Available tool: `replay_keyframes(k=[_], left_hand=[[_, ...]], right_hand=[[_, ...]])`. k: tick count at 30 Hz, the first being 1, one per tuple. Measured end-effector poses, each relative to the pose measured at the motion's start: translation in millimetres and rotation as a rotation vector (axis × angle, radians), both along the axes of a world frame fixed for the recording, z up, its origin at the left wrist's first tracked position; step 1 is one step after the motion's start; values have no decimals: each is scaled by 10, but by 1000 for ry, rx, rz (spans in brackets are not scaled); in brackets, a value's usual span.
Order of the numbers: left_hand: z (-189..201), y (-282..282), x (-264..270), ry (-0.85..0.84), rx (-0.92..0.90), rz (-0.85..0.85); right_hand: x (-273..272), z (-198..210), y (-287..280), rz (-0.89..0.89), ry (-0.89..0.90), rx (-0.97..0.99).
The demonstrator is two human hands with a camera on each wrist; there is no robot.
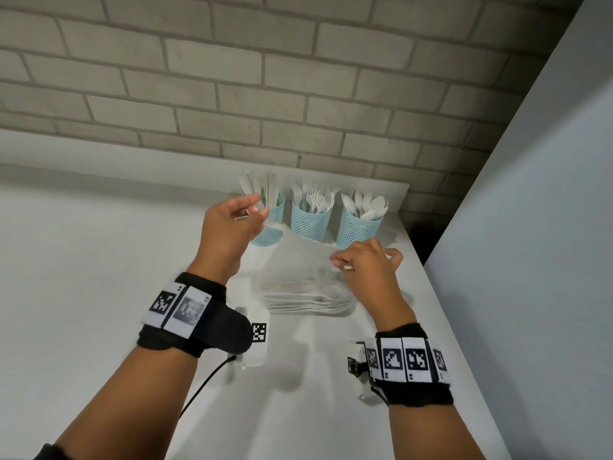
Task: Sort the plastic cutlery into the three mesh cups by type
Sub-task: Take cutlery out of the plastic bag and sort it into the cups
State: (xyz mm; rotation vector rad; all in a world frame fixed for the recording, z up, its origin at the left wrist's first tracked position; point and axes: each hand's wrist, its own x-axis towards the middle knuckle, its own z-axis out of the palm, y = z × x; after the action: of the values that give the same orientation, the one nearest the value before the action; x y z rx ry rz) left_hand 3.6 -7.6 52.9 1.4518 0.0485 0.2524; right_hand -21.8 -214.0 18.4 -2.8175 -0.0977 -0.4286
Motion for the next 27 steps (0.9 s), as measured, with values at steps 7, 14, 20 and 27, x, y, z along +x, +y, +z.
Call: replay_keyframes(k=[7, 14, 20, 27], left_hand=[[46, 84, -51, 227, 1102, 41], [-40, -377, -7, -76, 1385, -252], [-225, -235, 102, 29, 828, -272], [-336, -319, 111, 229, 506, -319]], right_hand=[[-13, -2, -67, 68, -116, 177], [17, -43, -73, 226, -229, 356], [-23, -97, -255, 37, -101, 347], [-105, 193, -8, -50, 161, 680]])
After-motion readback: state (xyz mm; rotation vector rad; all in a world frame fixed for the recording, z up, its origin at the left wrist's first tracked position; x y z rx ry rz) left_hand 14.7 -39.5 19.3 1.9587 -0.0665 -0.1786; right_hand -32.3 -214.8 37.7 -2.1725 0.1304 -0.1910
